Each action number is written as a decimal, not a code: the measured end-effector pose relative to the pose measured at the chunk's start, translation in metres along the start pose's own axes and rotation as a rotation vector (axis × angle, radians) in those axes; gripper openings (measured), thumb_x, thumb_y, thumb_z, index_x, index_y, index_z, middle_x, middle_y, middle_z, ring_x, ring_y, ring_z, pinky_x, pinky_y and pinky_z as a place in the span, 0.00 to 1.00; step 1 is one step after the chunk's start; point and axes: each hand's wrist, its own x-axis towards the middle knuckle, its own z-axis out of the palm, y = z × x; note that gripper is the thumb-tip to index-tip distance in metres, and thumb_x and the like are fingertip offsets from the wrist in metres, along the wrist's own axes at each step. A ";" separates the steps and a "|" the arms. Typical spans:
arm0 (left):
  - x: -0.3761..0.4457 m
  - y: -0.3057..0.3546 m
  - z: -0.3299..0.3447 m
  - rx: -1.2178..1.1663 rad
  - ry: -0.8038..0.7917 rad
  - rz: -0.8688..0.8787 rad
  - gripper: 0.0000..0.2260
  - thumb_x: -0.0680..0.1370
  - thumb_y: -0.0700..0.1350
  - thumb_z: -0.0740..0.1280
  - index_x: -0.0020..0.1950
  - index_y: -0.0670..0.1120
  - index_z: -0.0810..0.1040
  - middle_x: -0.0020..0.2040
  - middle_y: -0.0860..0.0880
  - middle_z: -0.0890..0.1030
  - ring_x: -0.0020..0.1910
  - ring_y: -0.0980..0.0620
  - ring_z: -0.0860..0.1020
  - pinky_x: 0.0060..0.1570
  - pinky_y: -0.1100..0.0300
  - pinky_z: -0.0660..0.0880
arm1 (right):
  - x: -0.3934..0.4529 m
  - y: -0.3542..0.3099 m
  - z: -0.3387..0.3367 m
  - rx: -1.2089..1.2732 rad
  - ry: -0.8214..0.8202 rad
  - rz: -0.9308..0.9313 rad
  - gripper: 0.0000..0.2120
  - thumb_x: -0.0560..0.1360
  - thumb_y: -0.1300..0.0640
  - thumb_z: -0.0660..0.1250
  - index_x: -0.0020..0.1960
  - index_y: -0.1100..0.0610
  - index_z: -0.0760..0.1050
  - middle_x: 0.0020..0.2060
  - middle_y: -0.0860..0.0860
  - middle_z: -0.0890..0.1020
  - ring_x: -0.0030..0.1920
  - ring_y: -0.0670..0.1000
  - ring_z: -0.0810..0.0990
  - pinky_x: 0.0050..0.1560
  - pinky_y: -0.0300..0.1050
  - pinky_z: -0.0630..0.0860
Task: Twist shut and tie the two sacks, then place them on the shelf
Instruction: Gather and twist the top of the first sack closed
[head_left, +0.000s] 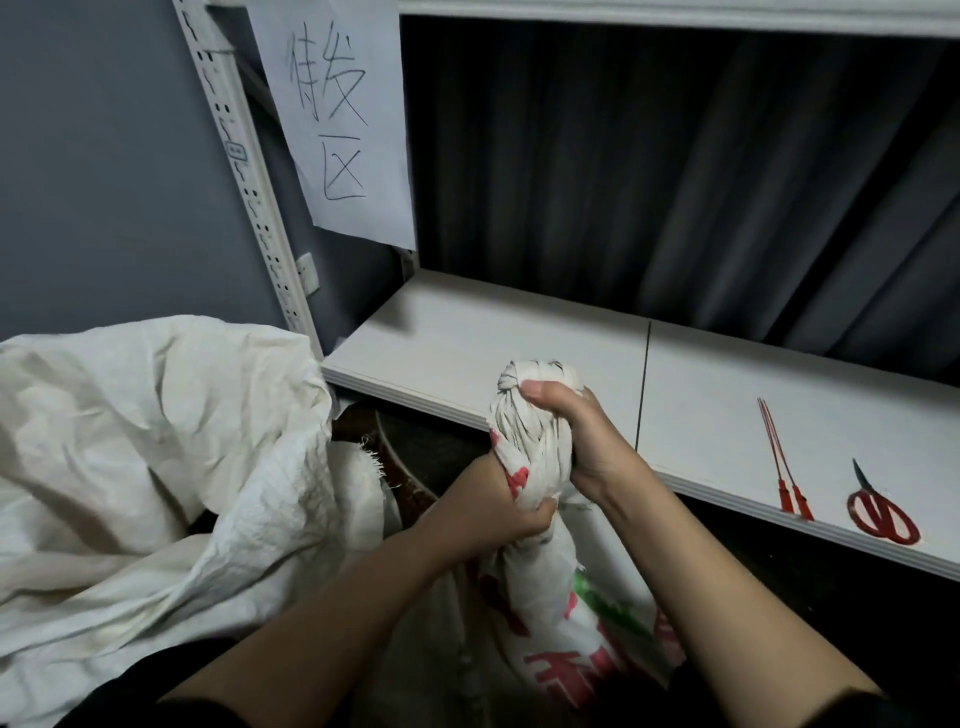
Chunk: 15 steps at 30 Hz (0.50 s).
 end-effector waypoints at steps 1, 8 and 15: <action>-0.002 -0.001 0.000 0.003 -0.007 0.019 0.18 0.69 0.43 0.72 0.58 0.41 0.79 0.53 0.45 0.83 0.54 0.57 0.79 0.57 0.66 0.73 | 0.000 0.002 0.002 0.051 -0.006 0.015 0.14 0.55 0.57 0.72 0.39 0.60 0.78 0.31 0.54 0.82 0.34 0.52 0.82 0.39 0.41 0.78; 0.002 -0.012 0.011 -0.142 0.152 0.052 0.28 0.63 0.53 0.71 0.63 0.52 0.72 0.60 0.56 0.78 0.62 0.67 0.73 0.62 0.72 0.67 | -0.005 -0.012 0.004 -0.156 -0.290 -0.102 0.15 0.53 0.58 0.68 0.38 0.60 0.72 0.29 0.53 0.76 0.31 0.51 0.76 0.33 0.37 0.71; 0.014 -0.007 0.019 -0.169 0.225 -0.147 0.21 0.63 0.49 0.67 0.55 0.45 0.80 0.52 0.47 0.84 0.55 0.53 0.80 0.57 0.57 0.76 | -0.011 -0.021 -0.007 -0.383 -0.016 -0.098 0.25 0.67 0.54 0.73 0.62 0.52 0.71 0.56 0.52 0.77 0.51 0.45 0.78 0.48 0.34 0.75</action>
